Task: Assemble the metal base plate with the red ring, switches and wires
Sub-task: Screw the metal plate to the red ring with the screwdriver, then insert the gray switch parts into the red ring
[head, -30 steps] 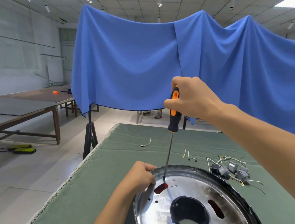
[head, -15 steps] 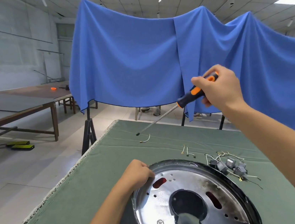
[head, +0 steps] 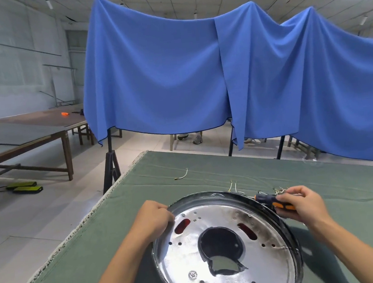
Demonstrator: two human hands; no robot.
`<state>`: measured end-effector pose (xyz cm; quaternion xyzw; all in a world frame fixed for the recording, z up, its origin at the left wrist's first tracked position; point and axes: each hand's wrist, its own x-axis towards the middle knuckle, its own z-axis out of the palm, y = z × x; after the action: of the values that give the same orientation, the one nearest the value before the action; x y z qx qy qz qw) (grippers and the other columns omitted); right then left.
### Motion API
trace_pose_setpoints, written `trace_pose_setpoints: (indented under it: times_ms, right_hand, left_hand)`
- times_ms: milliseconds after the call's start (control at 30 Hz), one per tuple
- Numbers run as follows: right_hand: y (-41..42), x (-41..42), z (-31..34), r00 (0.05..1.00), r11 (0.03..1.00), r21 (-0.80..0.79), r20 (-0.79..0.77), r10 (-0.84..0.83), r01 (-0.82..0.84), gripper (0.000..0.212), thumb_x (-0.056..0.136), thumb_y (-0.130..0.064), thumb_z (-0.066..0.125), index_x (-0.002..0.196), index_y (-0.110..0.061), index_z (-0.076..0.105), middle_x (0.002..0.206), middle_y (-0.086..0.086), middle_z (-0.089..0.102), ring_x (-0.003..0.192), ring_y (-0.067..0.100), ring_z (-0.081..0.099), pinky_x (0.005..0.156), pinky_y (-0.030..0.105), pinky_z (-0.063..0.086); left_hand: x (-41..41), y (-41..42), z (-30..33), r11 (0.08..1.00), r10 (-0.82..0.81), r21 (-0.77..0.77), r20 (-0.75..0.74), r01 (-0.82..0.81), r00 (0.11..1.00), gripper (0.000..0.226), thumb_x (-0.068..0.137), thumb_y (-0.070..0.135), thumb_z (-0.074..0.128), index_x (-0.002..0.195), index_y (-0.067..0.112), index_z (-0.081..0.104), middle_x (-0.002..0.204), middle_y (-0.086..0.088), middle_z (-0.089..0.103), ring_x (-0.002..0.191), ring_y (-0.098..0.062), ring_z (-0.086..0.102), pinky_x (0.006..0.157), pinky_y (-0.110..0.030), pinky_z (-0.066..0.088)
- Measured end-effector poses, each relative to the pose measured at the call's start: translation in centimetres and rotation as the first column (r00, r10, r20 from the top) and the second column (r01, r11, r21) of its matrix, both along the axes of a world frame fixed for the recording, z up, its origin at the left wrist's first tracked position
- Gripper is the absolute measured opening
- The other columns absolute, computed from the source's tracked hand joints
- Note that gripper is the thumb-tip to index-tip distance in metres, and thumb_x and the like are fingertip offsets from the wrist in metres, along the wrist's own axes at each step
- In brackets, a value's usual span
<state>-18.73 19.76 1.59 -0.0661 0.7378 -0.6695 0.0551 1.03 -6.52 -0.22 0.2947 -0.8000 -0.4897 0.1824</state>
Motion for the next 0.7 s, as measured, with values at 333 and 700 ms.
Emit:
trace_pose_setpoints:
  times_ms: [333, 700]
  right_hand:
    - [-1.9, 2.1, -2.8, 0.934, 0.892, 0.447, -0.285, 0.214, -0.068, 0.009, 0.08, -0.008, 0.067, 0.074, -0.012, 0.062, 0.071, 0.003, 0.066, 0.062, 0.016, 0.054, 0.057, 0.029, 0.041]
    - [-2.5, 4.6, 1.7, 0.947, 0.917, 0.298, -0.099, 0.305, -0.264, 0.054, 0.093, -0.059, 0.039, 0.093, -0.016, 0.071, 0.082, 0.002, 0.072, 0.074, 0.02, 0.068, 0.078, 0.046, 0.058]
  left_hand:
    - [-1.0, -1.4, -1.7, 0.963, 0.247, -0.079, -0.127, -0.258, 0.961, 0.022, 0.075, 0.0, 0.053, 0.061, 0.015, 0.047, 0.06, -0.008, 0.04, 0.062, -0.019, 0.033, 0.063, -0.03, 0.028]
    - [-0.5, -1.7, -1.5, 0.932, 0.355, 0.156, -0.209, -0.327, 0.911, 0.017, 0.076, -0.003, 0.05, 0.066, 0.01, 0.055, 0.064, -0.009, 0.044, 0.063, -0.02, 0.036, 0.062, -0.032, 0.028]
